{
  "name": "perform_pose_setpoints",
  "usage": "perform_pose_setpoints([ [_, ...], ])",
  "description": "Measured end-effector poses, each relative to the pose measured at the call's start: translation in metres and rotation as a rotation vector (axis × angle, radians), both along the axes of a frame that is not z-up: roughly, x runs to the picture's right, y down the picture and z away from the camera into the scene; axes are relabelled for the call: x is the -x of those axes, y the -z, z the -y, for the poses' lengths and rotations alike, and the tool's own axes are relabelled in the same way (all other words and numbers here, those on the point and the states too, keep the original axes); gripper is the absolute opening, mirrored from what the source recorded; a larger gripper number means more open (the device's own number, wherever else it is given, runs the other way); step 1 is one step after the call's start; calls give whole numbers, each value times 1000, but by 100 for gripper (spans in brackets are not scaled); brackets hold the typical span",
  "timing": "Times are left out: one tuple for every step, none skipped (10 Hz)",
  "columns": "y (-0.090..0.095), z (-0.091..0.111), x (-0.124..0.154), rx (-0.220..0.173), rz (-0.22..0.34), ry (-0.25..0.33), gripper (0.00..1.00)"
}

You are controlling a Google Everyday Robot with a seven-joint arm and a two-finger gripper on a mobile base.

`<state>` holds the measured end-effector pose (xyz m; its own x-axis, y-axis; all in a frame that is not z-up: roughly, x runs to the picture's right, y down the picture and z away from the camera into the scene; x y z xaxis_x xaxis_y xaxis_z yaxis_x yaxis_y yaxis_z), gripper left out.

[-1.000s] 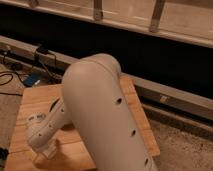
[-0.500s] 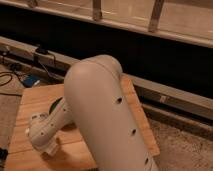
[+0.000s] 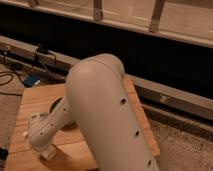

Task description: Place the bottle in the ceramic bowl

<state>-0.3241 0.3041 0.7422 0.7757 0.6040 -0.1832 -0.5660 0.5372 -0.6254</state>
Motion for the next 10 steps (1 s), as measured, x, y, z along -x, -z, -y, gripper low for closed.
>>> perform_pose_setpoints([
  [9,7,-1,-23,0,-3,0],
  [20,18,-2,-47,-3,-4,0],
  [36,34,-5,-74,-14,-9,0],
  [50,50,-8,-100,-22,-9,0],
  [67,76,-16,-134,-39,-10,0],
  [74,95,-24,-155,-53,-11,0],
  [76,117,-35,-174,-80,-10,0],
  [72,138,-48,-180,-113,-6,0],
  [63,157,-63,-182,-141,-8,0],
  [49,173,-79,-183,-167,-12,0],
])
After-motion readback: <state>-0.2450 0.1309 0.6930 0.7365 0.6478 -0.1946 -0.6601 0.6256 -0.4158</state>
